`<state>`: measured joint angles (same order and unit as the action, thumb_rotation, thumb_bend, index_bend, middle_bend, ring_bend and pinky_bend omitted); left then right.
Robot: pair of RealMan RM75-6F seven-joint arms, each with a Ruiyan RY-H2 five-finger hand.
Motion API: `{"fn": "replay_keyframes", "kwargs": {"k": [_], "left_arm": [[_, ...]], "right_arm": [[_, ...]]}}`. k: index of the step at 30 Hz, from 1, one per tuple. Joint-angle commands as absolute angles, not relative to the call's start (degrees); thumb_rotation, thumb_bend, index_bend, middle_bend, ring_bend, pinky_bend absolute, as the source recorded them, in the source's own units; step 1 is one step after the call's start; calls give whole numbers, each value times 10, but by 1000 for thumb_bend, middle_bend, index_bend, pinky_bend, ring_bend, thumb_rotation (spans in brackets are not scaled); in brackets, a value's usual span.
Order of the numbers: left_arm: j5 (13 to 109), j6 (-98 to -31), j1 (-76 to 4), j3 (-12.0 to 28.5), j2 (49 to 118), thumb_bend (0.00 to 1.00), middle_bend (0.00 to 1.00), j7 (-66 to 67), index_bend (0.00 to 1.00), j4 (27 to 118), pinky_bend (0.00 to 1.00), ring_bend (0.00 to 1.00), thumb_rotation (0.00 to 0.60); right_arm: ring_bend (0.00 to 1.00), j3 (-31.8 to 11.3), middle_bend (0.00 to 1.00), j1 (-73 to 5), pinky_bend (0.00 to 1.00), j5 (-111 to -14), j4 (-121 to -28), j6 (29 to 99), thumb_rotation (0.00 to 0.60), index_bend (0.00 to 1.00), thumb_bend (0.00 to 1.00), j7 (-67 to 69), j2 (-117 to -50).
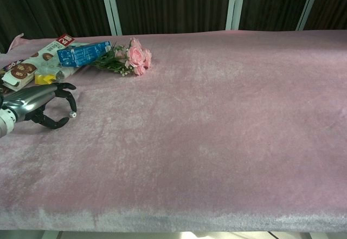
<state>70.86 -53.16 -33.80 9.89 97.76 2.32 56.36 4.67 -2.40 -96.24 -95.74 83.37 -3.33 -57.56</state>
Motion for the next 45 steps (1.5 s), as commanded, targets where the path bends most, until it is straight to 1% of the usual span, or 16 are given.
{"fn": "replay_keyframes", "kwargs": {"k": [1, 8, 20, 29, 31, 36, 39, 42, 45], "left_arm": [[707, -531, -339, 99, 979, 425, 73, 26, 439, 562, 44, 0, 600], [703, -529, -342, 99, 988, 426, 85, 31, 460, 548, 49, 0, 600], [698, -524, -347, 102, 999, 426, 136, 29, 586, 536, 68, 16, 600], [712, -547, -344, 101, 988, 425, 139, 25, 601, 565, 68, 16, 600], [720, -565, -340, 102, 974, 425, 139, 23, 601, 591, 68, 16, 600], [759, -638, -310, 94, 908, 425, 138, 21, 593, 704, 69, 17, 600], [802, -711, -273, 76, 845, 422, 137, 29, 588, 801, 69, 16, 600], [837, -763, -242, 57, 795, 421, 138, 34, 587, 873, 69, 16, 600], [851, -779, -225, 41, 769, 418, 143, 45, 584, 913, 68, 16, 600]], "right_arm": [[0, 47, 0, -24, 0, -963, -958, 834, 600, 0, 335, -33, -575], [0, 48, 0, -23, 0, -965, -958, 836, 600, 0, 335, -31, -573], [0, 46, 0, -19, 0, -961, -958, 840, 600, 0, 335, -31, -571], [0, 45, 0, -18, 0, -961, -958, 842, 600, 0, 335, -28, -570], [0, 45, 0, -18, 0, -961, -957, 841, 600, 0, 335, -28, -570], [0, 45, 0, -18, 0, -960, -956, 840, 600, 0, 335, -29, -570], [0, 45, 0, -18, 0, -958, -956, 838, 600, 0, 335, -32, -572], [0, 44, 0, -19, 0, -958, -957, 836, 600, 0, 336, -36, -574], [0, 45, 0, -21, 0, -960, -959, 832, 600, 0, 335, -43, -578]]}}
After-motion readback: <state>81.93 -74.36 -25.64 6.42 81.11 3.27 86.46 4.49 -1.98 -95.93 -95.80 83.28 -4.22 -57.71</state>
